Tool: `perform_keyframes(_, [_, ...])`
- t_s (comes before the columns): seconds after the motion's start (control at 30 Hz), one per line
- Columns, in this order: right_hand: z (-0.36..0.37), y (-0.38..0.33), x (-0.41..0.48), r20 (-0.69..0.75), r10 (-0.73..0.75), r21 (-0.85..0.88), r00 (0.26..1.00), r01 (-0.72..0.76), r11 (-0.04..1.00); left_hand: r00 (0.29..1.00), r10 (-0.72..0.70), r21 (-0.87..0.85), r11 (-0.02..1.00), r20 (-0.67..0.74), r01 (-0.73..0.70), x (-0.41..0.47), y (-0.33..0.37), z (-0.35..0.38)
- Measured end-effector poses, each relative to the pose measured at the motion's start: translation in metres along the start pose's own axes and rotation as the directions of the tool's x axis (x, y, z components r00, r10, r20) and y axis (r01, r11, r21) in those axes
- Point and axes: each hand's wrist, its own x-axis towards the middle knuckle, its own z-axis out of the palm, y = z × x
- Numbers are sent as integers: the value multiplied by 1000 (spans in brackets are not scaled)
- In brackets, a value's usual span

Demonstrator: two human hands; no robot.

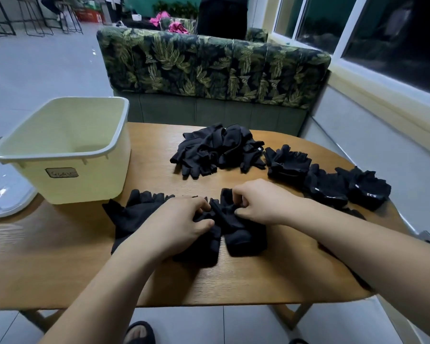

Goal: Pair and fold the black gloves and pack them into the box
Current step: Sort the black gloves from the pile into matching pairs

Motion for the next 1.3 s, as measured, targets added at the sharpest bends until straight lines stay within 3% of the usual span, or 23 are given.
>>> perform_keyframes(0.2, [-16,1,-1,62,12,-4,998,-12,1000,1000,-27,-27,999,-11,26,-2,3,1])
perform_keyframes(0.5, [-35,27,78,-259,143,114,955,-117,987,999,-49,-72,996,-15,47,1,5,-3])
perform_keyframes(0.7, [-27,43,124,-393,137,-2,909,-150,989,998,-60,-103,993,-7,59,3,-1,-8])
perform_keyframes(0.87, [-22,44,144,-401,203,23,893,-212,977,998,-61,-118,991,-23,58,2,-1,-11])
perform_keyframes(1.07, [-21,41,150,-292,254,-24,922,-272,962,998,-49,-121,992,-24,46,3,-1,-10])
perform_keyframes(1.3, [-20,47,145,-433,234,23,870,-249,968,998,-59,-152,987,-28,54,3,2,-12])
